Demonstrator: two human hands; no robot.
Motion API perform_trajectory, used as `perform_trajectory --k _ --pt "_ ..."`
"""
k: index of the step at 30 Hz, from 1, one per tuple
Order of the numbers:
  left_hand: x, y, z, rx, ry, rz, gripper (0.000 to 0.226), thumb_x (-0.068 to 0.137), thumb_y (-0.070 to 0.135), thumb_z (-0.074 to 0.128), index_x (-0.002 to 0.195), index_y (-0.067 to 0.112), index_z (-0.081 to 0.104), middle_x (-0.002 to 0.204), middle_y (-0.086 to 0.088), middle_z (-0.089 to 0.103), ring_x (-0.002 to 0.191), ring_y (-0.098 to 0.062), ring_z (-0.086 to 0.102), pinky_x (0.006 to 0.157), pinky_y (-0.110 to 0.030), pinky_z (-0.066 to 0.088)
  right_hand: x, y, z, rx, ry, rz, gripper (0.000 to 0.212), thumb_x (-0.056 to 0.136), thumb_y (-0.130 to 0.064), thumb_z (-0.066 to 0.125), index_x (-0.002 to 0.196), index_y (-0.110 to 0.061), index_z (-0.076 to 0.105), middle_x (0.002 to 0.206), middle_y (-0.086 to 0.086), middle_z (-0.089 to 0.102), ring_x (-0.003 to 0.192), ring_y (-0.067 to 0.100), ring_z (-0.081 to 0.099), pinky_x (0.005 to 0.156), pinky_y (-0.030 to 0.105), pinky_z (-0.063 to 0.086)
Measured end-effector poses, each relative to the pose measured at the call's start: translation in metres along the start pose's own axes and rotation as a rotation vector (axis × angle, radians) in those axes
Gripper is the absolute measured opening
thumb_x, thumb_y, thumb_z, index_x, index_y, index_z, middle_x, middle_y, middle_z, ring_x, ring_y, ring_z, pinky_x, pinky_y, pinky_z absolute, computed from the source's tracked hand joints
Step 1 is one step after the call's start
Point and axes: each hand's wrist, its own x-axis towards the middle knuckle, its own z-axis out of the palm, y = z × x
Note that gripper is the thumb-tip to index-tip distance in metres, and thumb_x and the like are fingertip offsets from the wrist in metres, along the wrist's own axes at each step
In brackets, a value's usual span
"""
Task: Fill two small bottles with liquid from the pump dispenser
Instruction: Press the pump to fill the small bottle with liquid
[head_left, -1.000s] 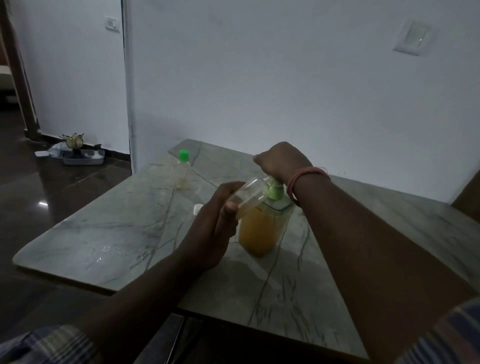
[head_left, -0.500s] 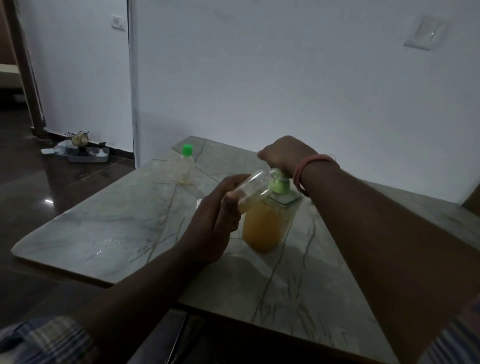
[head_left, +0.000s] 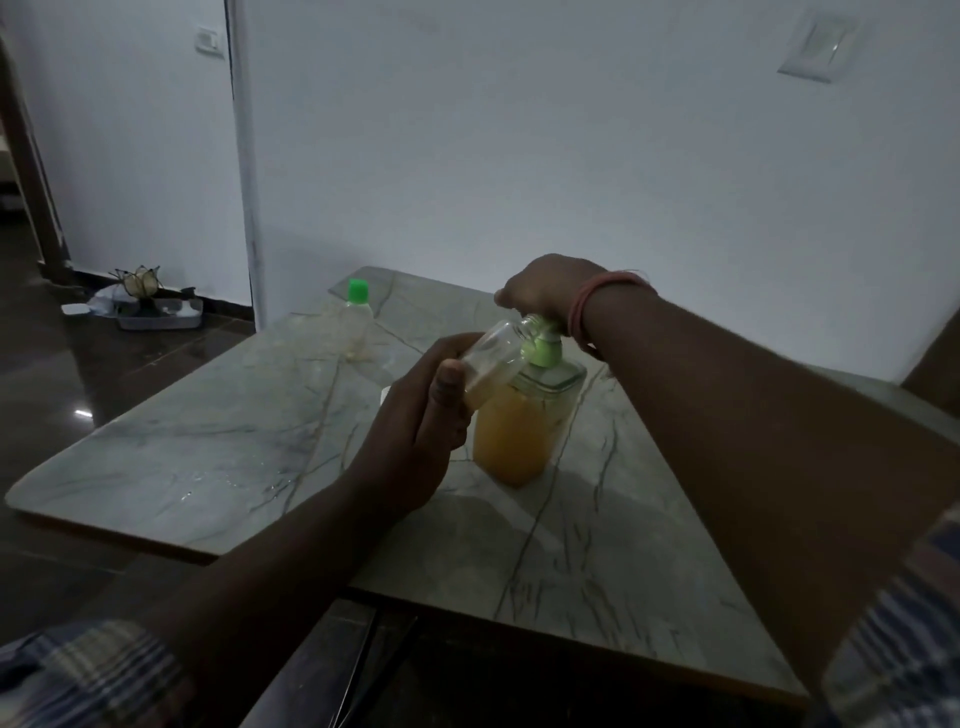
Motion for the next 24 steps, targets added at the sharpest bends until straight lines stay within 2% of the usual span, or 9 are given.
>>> perform_trajectory --k 3,5,7,10,14,16,18,19,24 --pt "0.000 -0.001 0.001 0.001 0.025 -0.021 0.042 0.104 0.038 0.029 0.132 0.018 0.054 0.068 0.013 0.055 0.057 -0.009 0.051 0.051 -0.023 0.040 0.002 0.005 0.002 0.134 0.076 0.011 0.025 0.094 -0.029 0.055 0.076 -0.013 0.057 0.076 0.003 0.059 0.068 0.020 0.055 0.054 0.027 0.037" --pt "0.001 0.000 0.001 0.013 0.051 -0.018 0.043 0.104 0.038 0.028 0.130 0.016 0.055 0.068 0.013 0.055 0.057 -0.009 0.051 0.051 -0.023 0.039 0.000 0.007 0.005 0.166 0.081 0.023 0.023 0.095 -0.029 0.056 0.080 -0.012 0.059 0.080 0.003 0.060 0.076 0.022 0.056 0.063 0.029 0.039" --pt "0.001 0.000 0.001 0.036 0.050 -0.018 0.044 0.104 0.038 0.027 0.129 0.016 0.056 0.068 0.013 0.055 0.057 -0.008 0.051 0.051 -0.023 0.039 0.000 0.005 0.006 0.050 0.050 0.023 0.024 0.098 -0.030 0.054 0.082 -0.012 0.059 0.086 0.004 0.060 0.081 0.022 0.056 0.069 0.029 0.039" --pt "0.001 0.000 0.002 0.083 0.064 -0.036 0.043 0.103 0.040 0.028 0.128 0.019 0.056 0.069 0.017 0.058 0.058 -0.007 0.054 0.051 -0.022 0.040 0.001 0.001 0.003 -0.020 0.065 0.005 0.030 0.097 -0.030 0.053 0.072 -0.015 0.055 0.079 0.003 0.058 0.074 0.020 0.056 0.059 0.029 0.037" --pt "0.001 0.001 0.004 0.136 0.071 -0.029 0.043 0.102 0.043 0.029 0.128 0.021 0.056 0.074 0.021 0.060 0.061 -0.003 0.057 0.053 -0.016 0.040 0.005 0.005 0.004 0.091 0.150 -0.001 0.030 0.092 -0.031 0.056 0.068 -0.014 0.054 0.070 0.002 0.057 0.059 0.016 0.051 0.050 0.027 0.032" --pt "0.002 -0.001 0.004 0.116 0.074 -0.043 0.045 0.102 0.044 0.030 0.128 0.019 0.057 0.073 0.019 0.059 0.061 -0.004 0.056 0.052 -0.016 0.040 -0.001 0.004 0.006 0.099 0.093 0.009 0.024 0.095 -0.029 0.054 0.080 -0.013 0.062 0.084 0.005 0.062 0.068 0.019 0.054 0.051 0.027 0.033" --pt "0.003 -0.001 0.004 0.099 0.070 -0.061 0.047 0.102 0.047 0.030 0.129 0.018 0.057 0.073 0.021 0.059 0.061 -0.004 0.055 0.051 -0.018 0.040 -0.004 0.003 0.006 0.031 0.031 0.001 0.027 0.099 -0.027 0.049 0.108 -0.012 0.069 0.108 0.008 0.066 0.084 0.022 0.057 0.053 0.026 0.032" --pt "0.003 0.000 0.004 0.106 0.065 -0.062 0.048 0.101 0.048 0.030 0.129 0.018 0.056 0.073 0.022 0.059 0.060 -0.004 0.055 0.051 -0.019 0.040 -0.004 0.001 0.005 0.016 0.029 0.005 0.029 0.100 -0.027 0.047 0.114 -0.013 0.068 0.114 0.009 0.065 0.087 0.022 0.057 0.053 0.026 0.032" --pt "0.002 0.002 0.004 0.117 0.048 -0.041 0.048 0.101 0.049 0.029 0.131 0.021 0.055 0.075 0.024 0.060 0.061 -0.004 0.056 0.052 -0.017 0.040 -0.004 0.002 -0.004 0.056 0.055 -0.001 0.028 0.095 -0.030 0.055 0.073 -0.013 0.054 0.075 0.003 0.056 0.059 0.015 0.048 0.052 0.026 0.034"
